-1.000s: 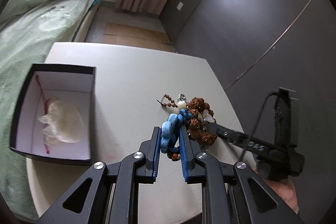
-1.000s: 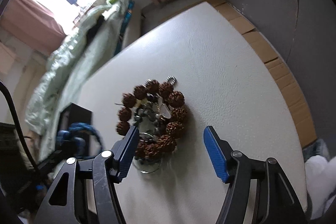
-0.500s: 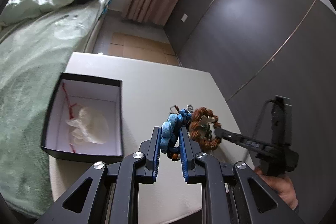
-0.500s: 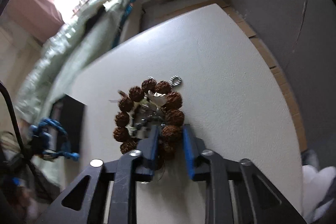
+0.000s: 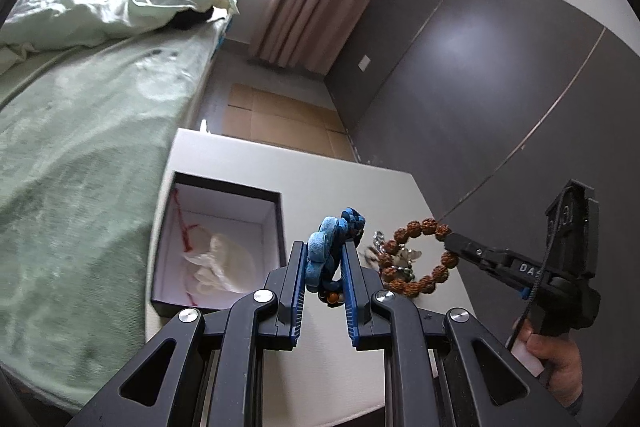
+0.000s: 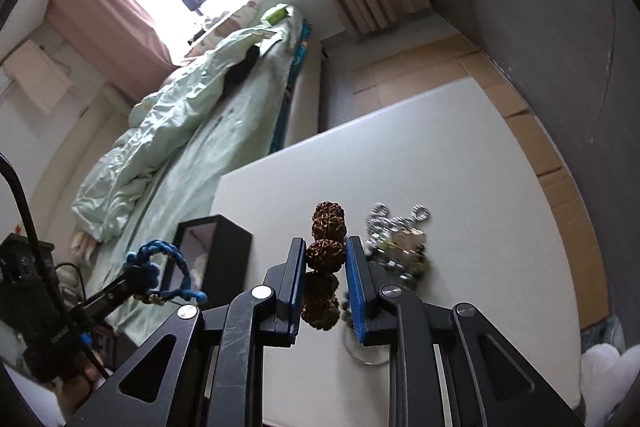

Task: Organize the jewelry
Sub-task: 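Lower the blue beads and brown bead bracelet into the black box with both grippers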

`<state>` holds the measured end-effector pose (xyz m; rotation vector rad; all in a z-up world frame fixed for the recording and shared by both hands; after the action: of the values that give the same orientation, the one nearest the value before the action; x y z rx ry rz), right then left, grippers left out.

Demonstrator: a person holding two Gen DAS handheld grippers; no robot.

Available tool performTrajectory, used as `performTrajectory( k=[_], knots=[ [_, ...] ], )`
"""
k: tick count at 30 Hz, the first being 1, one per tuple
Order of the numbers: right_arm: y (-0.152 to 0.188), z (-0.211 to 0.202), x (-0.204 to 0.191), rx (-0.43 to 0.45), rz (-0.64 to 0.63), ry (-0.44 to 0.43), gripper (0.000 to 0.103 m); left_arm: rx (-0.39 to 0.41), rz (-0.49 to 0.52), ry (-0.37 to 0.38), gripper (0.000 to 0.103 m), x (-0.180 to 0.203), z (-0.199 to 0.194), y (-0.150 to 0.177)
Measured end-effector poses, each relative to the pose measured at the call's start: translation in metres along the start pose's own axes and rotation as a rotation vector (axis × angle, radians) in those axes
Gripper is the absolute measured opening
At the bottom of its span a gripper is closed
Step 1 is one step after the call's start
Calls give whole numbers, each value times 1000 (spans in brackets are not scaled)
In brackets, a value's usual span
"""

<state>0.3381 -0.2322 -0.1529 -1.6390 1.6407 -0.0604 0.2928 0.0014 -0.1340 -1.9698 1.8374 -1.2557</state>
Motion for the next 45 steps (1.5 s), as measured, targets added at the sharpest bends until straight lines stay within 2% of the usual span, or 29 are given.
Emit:
performTrajectory(
  k=[7,11,13,14,15,17,25,32,36,38,39,40,41,42,45],
  knots=[
    [-17,-7,-44,29,-77,-32,21,35,-27,-19,18,-22,-15,-11],
    [-27,-9,-70,42,-121,-54,21,29,-41,-27,18,-40,-11,-14],
    [-30,-7,-83,45,-136,-63,21,16,-58,-19,21,-49,-7,-16],
    [-32,-6,-91,47,-149,-69,21,3,-66,-8,33,-52,-4,-17],
    [-32,-6,-96,48,-156,-73,21,-7,-70,-10,56,-55,-1,-18],
    [-34,-2,-110,44,-174,-84,21,19,-72,-16,75,-60,-5,-21],
    [-28,18,-150,7,-225,-132,21,76,-90,-42,75,-84,-30,-24],
    [-16,40,-179,-34,-255,-174,21,100,-128,-71,75,-110,-46,-24],
    [-8,50,-195,-57,-249,-225,21,105,-144,-78,75,-120,-51,-23],
    [-7,59,-194,-74,-244,-193,22,103,-146,-79,75,-121,-53,-22],
    [-5,67,-187,-100,-231,-149,29,102,-145,-79,75,-120,-53,-22],
    [-5,74,-182,-116,-221,-126,50,102,-141,-78,75,-119,-53,-22],
    [-3,78,-174,-132,-203,-96,58,103,-137,-76,75,-117,-54,-22],
    [-2,78,-165,-128,-188,-77,62,105,-133,-75,75,-115,-55,-21],
    [0,69,-149,-118,-174,-68,62,102,-118,-67,75,-107,-53,-22]
  ],
)
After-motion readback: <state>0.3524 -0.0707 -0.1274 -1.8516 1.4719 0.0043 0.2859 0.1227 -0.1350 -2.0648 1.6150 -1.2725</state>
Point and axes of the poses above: each gripper's, at about its wrist camera, not at the fingertips, and z roughly the way its jaws point, x to its right, y to its underside, the point moved 6 cm from there along z, roughly the way its jaws point
